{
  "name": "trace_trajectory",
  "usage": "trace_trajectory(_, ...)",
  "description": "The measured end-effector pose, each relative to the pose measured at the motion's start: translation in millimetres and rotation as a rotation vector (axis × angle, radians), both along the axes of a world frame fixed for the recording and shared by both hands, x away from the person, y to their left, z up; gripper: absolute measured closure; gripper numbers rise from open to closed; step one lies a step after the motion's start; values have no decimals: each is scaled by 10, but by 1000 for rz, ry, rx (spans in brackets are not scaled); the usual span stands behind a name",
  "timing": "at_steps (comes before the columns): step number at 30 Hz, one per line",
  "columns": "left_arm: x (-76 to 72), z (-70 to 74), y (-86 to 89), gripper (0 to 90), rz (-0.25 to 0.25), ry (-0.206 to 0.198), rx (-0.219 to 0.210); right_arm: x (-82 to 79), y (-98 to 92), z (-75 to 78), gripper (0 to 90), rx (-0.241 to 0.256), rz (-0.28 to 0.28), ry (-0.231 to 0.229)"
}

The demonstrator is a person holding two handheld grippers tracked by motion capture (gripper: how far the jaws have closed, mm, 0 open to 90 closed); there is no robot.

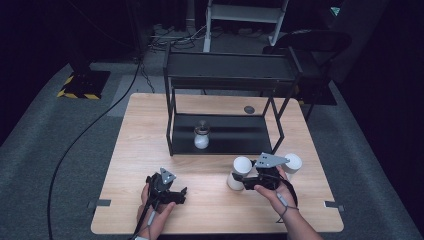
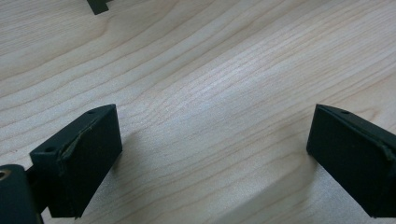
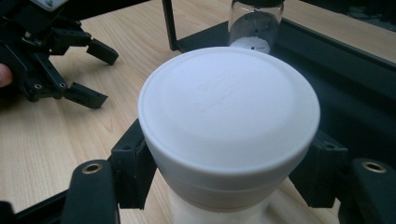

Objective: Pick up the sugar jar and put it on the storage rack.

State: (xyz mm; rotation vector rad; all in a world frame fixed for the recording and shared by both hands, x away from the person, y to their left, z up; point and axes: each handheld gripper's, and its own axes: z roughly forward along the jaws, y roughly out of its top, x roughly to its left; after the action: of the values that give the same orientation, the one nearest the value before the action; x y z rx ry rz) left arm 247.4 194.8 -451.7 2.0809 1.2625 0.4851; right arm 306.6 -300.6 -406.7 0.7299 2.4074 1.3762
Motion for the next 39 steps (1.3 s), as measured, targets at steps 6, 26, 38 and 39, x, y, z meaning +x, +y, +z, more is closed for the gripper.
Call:
trace_trajectory(6,0,0,0,31,0,0,0,6,11,42,332,-15,-2,3)
trace_trajectory(26,2,1,1,30,-1,1,0,76,-2,328,333,-17,-39,6)
trace_trajectory(38,5,0,0,28,-1,1,-1,174,31,595,333,-15,-53,-16)
trace_trajectory(39,4,-1,0,28,-1,1,-1,190,36,615,333,-14,-55,-16)
